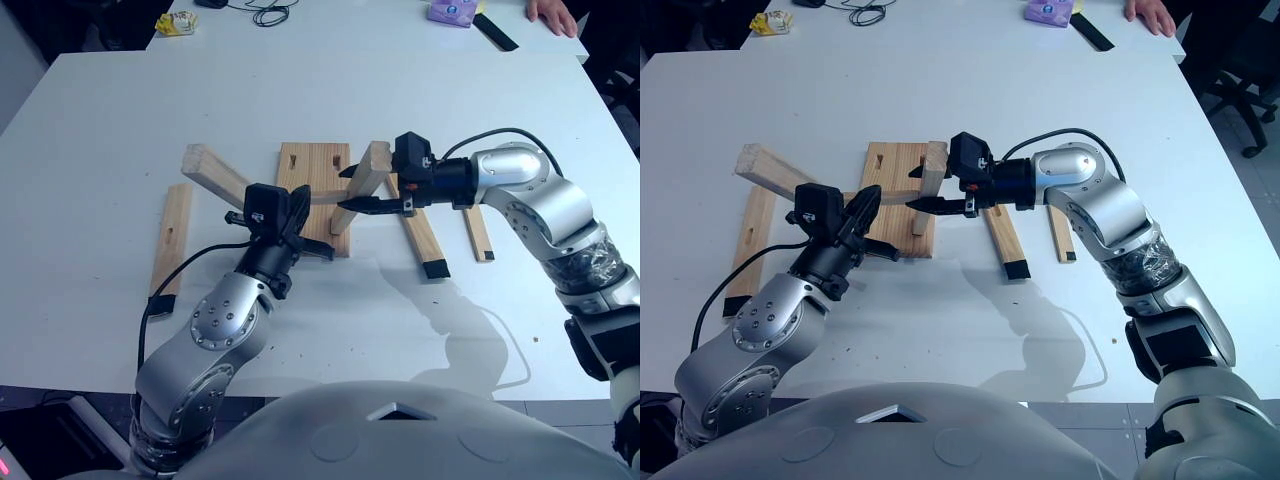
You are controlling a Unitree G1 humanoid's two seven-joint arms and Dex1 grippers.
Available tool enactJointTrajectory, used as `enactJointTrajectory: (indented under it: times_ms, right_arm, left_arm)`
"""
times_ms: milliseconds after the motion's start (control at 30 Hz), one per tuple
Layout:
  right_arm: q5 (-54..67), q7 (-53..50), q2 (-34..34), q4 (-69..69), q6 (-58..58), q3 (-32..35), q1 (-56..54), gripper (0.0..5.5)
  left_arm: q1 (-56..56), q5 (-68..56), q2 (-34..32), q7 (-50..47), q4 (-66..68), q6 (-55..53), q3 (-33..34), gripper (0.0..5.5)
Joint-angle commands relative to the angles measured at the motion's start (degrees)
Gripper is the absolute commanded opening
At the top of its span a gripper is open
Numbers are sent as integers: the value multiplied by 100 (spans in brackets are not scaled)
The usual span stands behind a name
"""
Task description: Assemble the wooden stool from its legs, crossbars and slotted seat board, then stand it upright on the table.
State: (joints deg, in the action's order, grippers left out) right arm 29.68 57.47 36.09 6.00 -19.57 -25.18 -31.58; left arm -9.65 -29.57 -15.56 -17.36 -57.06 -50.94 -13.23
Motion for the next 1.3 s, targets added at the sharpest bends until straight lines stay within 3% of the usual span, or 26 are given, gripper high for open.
enactJointTrajectory:
  times_ms: [33, 200, 500, 1000, 1167, 1300]
  right_arm:
    - [-1049, -32, 228, -367, -562, -675, 385, 204]
    - [-1062, -56, 238, -367, -544, -676, 414, 204]
    - [-1042, -35, 246, -358, -548, -681, 398, 204]
    - [-836, -93, 32, -73, -794, -615, 55, 204]
    - [-930, -99, 49, -110, -798, -619, 73, 204]
    - [-970, -162, 141, -147, -800, -559, 187, 204]
  left_arm:
    - [918, -56, 154, 145, -126, -70, 335, 0]
    - [2184, -543, 266, 165, -293, 135, 619, 0]
    - [-142, -125, -78, 120, 789, -1087, 159, 0]
    - [153, 283, 140, 410, 668, -710, 37, 0]
    - [870, 171, 273, 730, 16, -316, 249, 0]
    - [1803, -485, 145, 867, -293, 127, 909, 0]
